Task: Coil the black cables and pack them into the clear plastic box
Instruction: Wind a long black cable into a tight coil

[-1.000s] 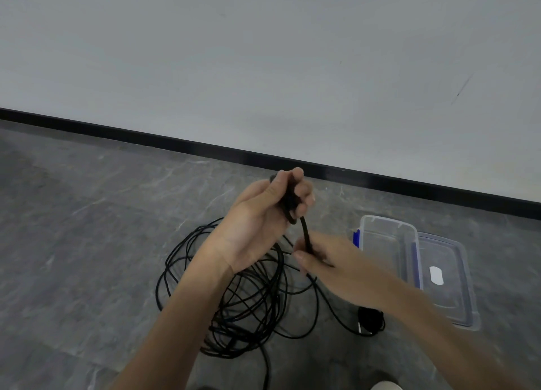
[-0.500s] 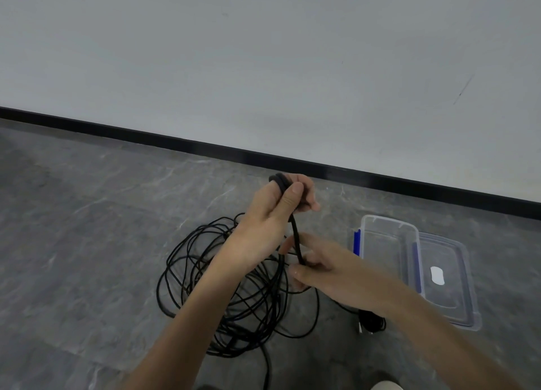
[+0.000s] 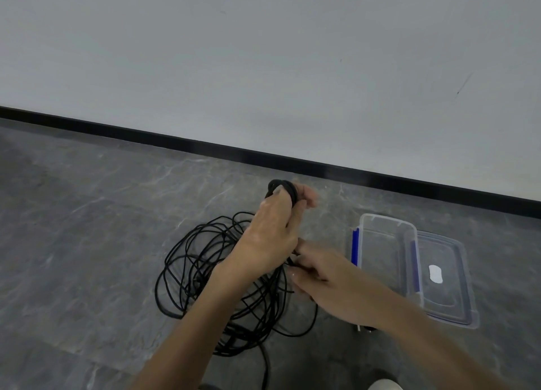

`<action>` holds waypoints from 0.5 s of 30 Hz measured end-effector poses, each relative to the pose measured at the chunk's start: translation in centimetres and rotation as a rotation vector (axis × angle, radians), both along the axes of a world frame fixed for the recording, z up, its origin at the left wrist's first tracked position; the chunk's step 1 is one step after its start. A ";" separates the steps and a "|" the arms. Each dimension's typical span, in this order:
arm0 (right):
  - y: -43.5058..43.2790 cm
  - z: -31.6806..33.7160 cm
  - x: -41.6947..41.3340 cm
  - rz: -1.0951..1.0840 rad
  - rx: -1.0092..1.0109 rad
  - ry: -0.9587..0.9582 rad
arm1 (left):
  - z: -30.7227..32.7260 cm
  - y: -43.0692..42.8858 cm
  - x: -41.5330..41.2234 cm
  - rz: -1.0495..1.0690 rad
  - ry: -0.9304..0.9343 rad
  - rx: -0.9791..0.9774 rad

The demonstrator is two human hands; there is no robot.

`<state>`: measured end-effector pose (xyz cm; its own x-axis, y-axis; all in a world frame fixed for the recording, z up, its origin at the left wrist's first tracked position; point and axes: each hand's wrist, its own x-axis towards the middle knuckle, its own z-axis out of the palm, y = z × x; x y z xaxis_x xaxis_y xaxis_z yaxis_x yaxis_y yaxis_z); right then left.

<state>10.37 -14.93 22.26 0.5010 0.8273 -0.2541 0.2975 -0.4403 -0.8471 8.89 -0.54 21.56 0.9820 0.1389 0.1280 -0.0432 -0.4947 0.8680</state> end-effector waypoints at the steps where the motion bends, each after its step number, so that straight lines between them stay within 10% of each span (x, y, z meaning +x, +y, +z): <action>1: 0.0 -0.1 0.1 0.003 0.010 -0.021 | 0.0 0.1 0.0 0.003 0.003 0.010; 7: -0.7 0.2 0.6 0.071 0.071 -0.338 | -0.4 0.8 -0.1 -0.168 0.368 0.056; 15: -3.0 1.3 3.5 -0.225 0.277 -0.371 | 1.7 -0.3 -0.7 -0.462 0.616 -0.475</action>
<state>13.85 -17.91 23.59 0.6889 0.7000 0.1878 0.5237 -0.3017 -0.7967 8.19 -0.87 23.21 0.8284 -0.3824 -0.4093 0.3914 -0.1275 0.9113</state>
